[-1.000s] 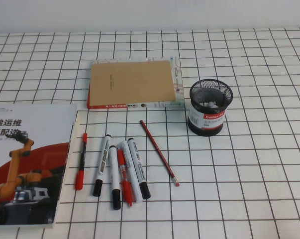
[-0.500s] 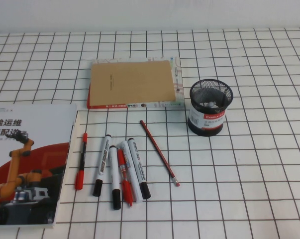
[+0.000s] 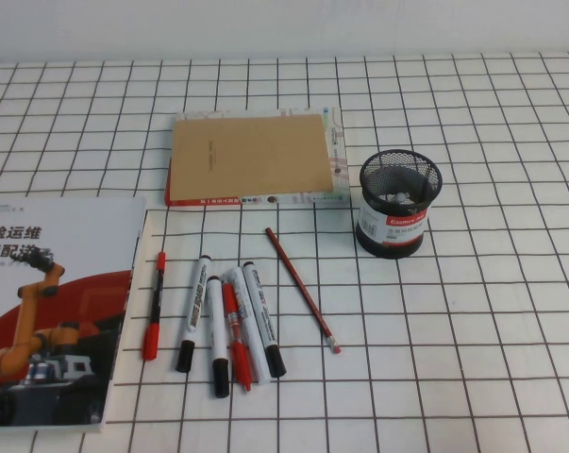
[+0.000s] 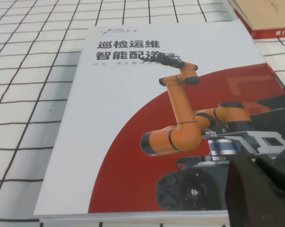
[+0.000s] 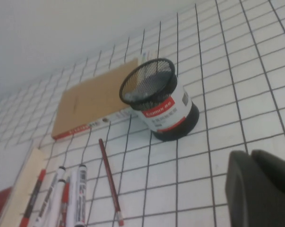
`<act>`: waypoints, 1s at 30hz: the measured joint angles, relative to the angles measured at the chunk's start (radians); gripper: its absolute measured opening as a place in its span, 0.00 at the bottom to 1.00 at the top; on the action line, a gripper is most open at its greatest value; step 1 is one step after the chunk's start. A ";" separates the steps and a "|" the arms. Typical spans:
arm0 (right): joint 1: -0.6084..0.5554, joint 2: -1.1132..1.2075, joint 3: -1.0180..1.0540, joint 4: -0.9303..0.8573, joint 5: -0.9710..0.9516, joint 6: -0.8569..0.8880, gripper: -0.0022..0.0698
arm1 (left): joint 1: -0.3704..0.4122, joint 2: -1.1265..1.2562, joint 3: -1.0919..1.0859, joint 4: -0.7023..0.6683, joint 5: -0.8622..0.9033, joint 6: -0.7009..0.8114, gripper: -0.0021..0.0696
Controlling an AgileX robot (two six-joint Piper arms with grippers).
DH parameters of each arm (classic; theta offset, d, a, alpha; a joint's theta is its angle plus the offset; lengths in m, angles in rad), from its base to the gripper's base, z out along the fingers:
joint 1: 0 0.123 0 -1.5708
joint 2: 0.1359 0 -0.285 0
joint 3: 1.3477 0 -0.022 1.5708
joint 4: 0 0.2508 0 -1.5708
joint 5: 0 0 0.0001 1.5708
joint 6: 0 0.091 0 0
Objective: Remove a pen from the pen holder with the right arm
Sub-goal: 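Take a marker out of the pen holder and lay it on the table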
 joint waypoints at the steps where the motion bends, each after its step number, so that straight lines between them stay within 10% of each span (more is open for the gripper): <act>1: 0.000 0.046 -0.027 -0.008 0.015 -0.019 0.01 | 0.000 0.000 0.000 0.000 0.000 0.000 0.02; 17: 0.030 0.605 -0.304 -0.046 0.109 -0.186 0.01 | 0.000 0.000 0.000 0.000 0.000 0.000 0.02; 30: 0.526 0.900 -0.478 -0.115 -0.313 -0.189 0.01 | 0.000 0.000 0.000 0.000 0.000 0.000 0.02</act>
